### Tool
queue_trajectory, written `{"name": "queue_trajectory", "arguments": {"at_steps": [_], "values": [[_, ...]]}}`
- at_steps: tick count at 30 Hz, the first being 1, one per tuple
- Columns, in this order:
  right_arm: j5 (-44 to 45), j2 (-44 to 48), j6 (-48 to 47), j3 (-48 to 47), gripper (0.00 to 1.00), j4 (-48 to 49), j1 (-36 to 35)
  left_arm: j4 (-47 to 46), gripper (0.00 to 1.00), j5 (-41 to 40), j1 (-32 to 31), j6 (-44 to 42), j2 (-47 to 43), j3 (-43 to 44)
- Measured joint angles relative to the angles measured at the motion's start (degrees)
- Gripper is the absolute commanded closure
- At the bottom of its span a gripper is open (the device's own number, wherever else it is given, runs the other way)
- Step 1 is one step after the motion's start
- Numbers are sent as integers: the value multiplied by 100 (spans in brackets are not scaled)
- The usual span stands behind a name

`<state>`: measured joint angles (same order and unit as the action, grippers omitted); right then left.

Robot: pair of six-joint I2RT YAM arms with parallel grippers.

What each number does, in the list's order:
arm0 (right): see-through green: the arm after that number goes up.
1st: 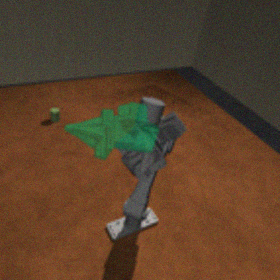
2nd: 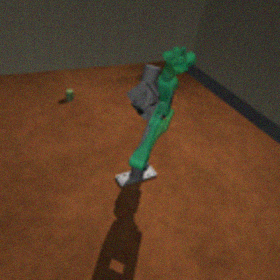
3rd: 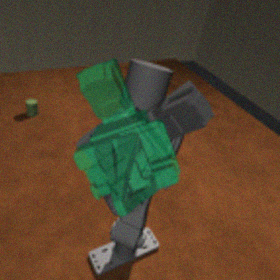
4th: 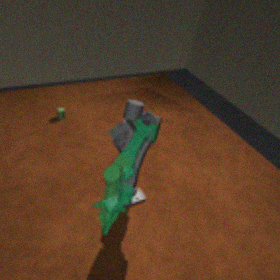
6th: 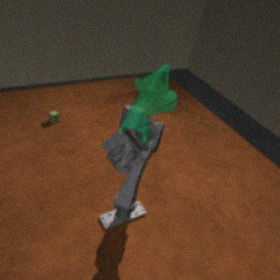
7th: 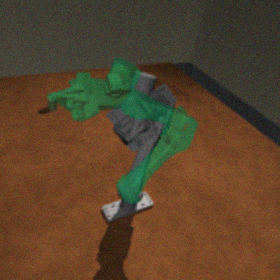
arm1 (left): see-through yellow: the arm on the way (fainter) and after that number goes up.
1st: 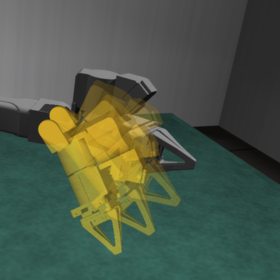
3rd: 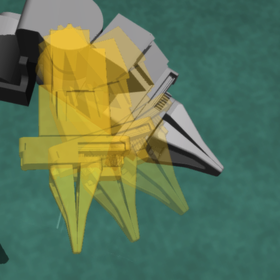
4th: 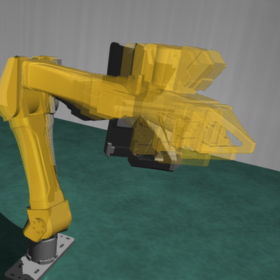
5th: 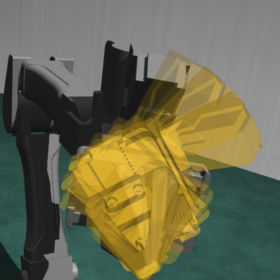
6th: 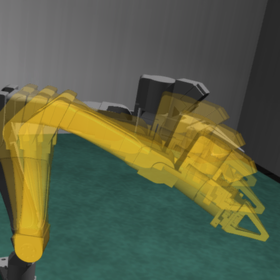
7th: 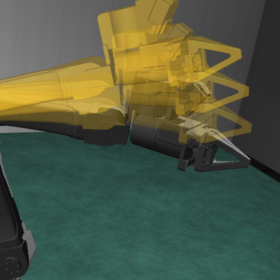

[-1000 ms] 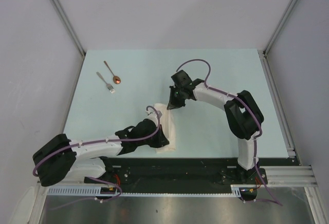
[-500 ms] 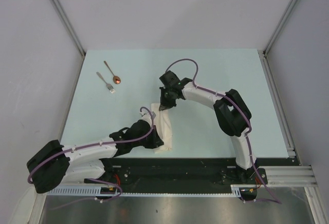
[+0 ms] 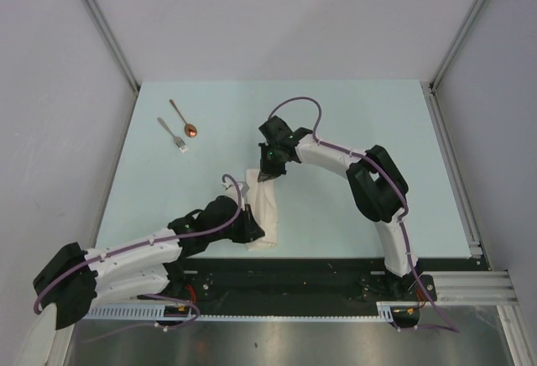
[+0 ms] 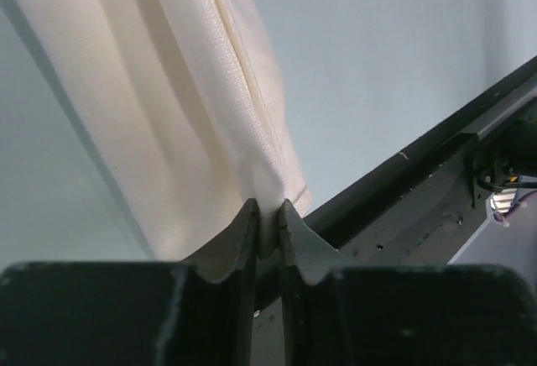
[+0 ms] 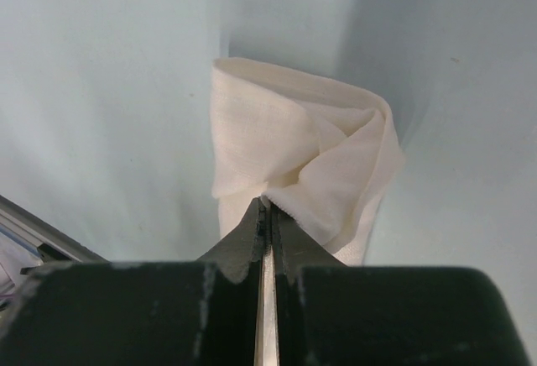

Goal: Fold the napkin into a case and place the utensils inside
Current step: Fold the 2/3-rectangle-folded napkin at the center of the board.

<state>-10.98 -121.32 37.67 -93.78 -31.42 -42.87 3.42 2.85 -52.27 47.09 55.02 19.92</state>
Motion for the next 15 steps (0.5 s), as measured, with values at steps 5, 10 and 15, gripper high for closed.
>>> {"name": "queue_trajectory", "arguments": {"at_steps": [5, 10, 15], "values": [[-57, -151, 131, -46, 98, 136, -4, 404, 38, 44, 166, -2, 168, 0], [-63, -212, 267, -55, 97, 186, -20, 828, 0, 28, 317, -44, -31, 2], [-63, -214, 286, -55, 96, 219, -48, 1239, 0, -52, 564, -125, -275, 358]]}}
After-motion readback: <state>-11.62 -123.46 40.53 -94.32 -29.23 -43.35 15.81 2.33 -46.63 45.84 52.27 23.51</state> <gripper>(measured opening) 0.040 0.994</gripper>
